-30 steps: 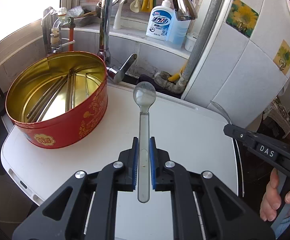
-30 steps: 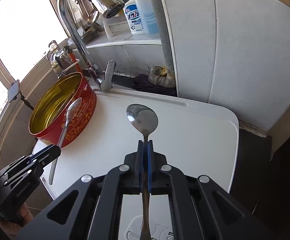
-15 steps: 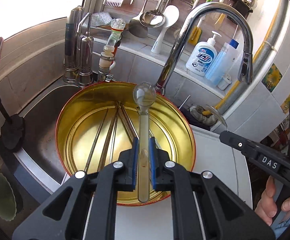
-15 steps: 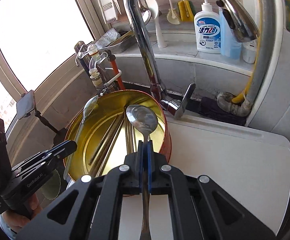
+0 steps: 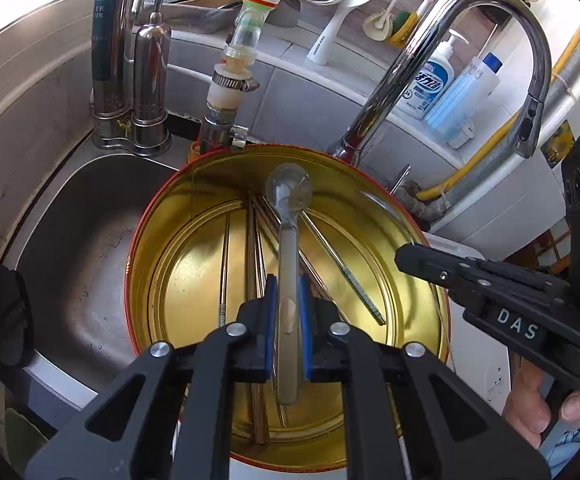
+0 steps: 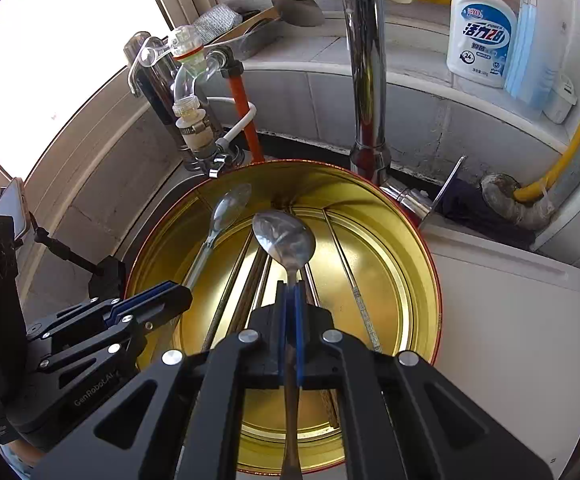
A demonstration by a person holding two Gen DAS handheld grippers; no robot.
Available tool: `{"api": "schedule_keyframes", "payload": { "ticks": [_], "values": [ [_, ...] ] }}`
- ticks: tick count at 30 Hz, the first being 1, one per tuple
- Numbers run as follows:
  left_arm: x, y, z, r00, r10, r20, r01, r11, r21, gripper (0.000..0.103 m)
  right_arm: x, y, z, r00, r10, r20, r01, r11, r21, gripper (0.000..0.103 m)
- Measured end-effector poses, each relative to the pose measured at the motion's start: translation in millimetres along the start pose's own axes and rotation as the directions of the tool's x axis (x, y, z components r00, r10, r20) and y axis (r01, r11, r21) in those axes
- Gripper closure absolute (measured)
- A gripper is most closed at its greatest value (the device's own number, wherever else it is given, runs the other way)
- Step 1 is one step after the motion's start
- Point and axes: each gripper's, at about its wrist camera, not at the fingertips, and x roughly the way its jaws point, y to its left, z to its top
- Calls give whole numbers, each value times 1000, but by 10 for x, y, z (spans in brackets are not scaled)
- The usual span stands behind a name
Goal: Organize utensils
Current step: 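Carry both spoons into the red tin and open both tools, then lift both open tools up out of the tin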
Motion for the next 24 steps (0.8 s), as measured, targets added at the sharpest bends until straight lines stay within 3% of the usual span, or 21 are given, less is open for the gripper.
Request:
{"api": "schedule_keyframes", "payload": {
  "ticks": [9,19,20,21,23,24],
  "values": [
    [354,145,65,997,1,-73,-2,1000,-6,92,472,-62,92,994,-40,-103,42,999,14,99],
    [416,160,44,995,20,-93,-19,1000,15,92,610,16,124,992,-23,-126,22,1000,-7,97],
    [404,130,38,995,45,-86,-42,998,36,91,579,20,133,994,-13,-111,13,1000,2,93],
    [381,93,30,995,73,-75,-68,996,59,91,538,17,144,996,-8,-91,10,1000,15,74],
    [331,27,18,992,112,-54,-107,990,95,73,429,1,161,1000,-13,-23,14,999,39,44],
    [302,11,15,992,119,-39,-115,988,104,51,359,5,166,1000,-18,8,18,999,44,41]
  ]
}}
